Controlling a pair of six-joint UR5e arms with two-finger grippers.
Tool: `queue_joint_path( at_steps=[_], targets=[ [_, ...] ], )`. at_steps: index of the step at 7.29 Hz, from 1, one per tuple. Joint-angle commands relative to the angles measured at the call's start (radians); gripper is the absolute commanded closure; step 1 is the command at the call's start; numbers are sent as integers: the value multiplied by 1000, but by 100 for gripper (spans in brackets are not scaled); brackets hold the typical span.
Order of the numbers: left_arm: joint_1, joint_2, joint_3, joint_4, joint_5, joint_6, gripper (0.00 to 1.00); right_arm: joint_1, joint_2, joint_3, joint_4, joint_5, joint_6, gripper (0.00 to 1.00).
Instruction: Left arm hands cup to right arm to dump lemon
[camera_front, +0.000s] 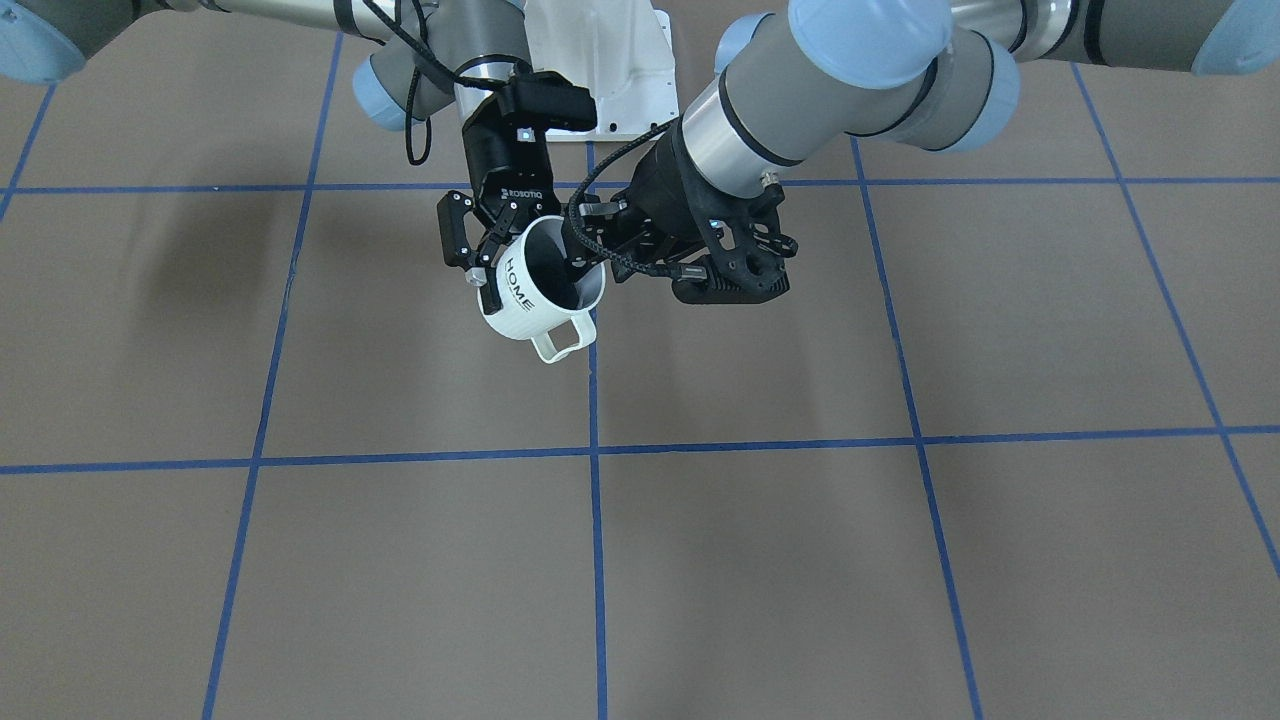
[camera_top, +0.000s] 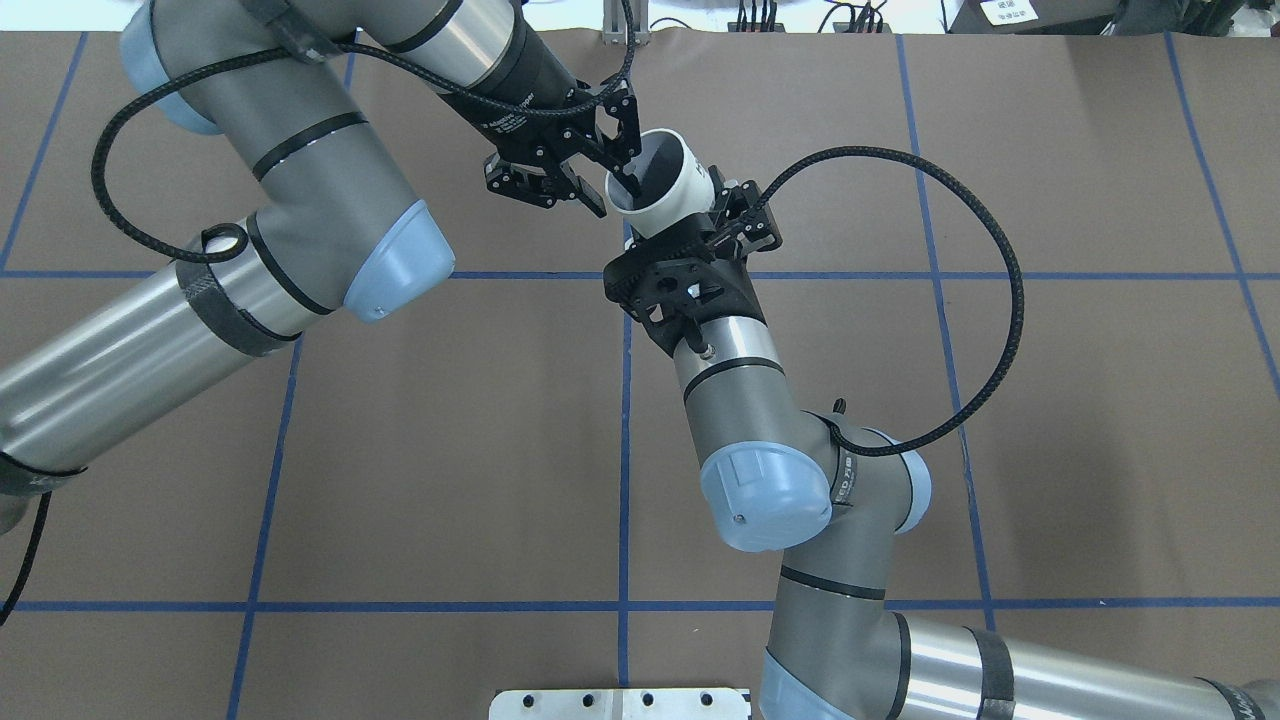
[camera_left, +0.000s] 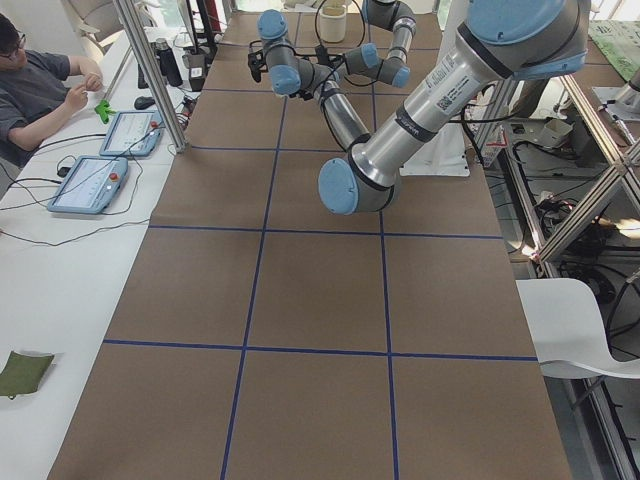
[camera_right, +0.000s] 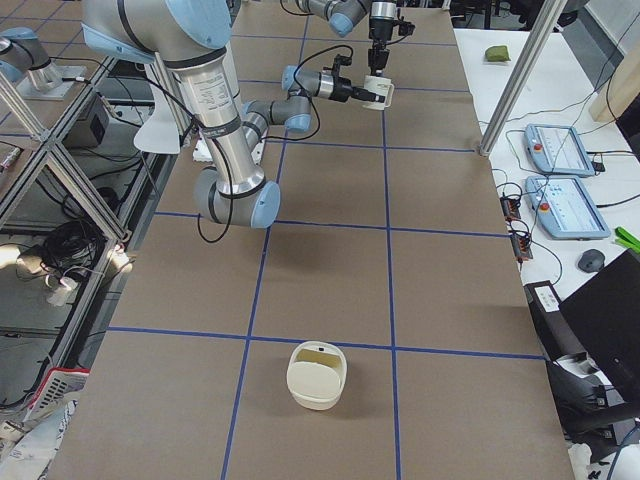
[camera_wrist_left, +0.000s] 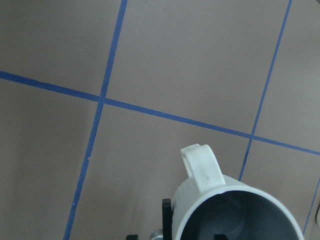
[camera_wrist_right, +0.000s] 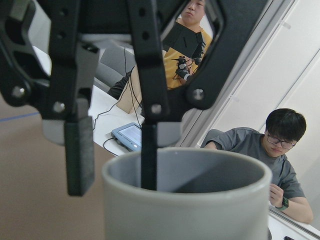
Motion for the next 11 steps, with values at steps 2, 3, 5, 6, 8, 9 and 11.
queue_joint_path(
  at_steps=[2, 3, 5, 6, 8, 9, 11],
  targets=[
    [16, -4, 3, 0, 0, 3, 66, 0, 0, 0, -1, 0, 0, 80],
    [19, -4, 3, -2, 0, 3, 66, 0, 0, 1, 1, 0, 0, 80],
    [22, -3, 5, -2, 2, 10, 67, 0, 0, 1, 1, 0, 0, 80],
    [22, -1, 3, -2, 2, 12, 68, 0, 0, 1, 1, 0, 0, 80],
    [22, -1, 3, -2, 2, 12, 78, 0, -1, 1, 3, 0, 0, 79],
    [22, -3, 0, 15, 0, -2, 100, 0, -1, 1, 3, 0, 0, 68],
    [16, 0, 3, 17, -2, -5, 100, 0, -6, 0, 1, 1, 0, 0]
  ],
)
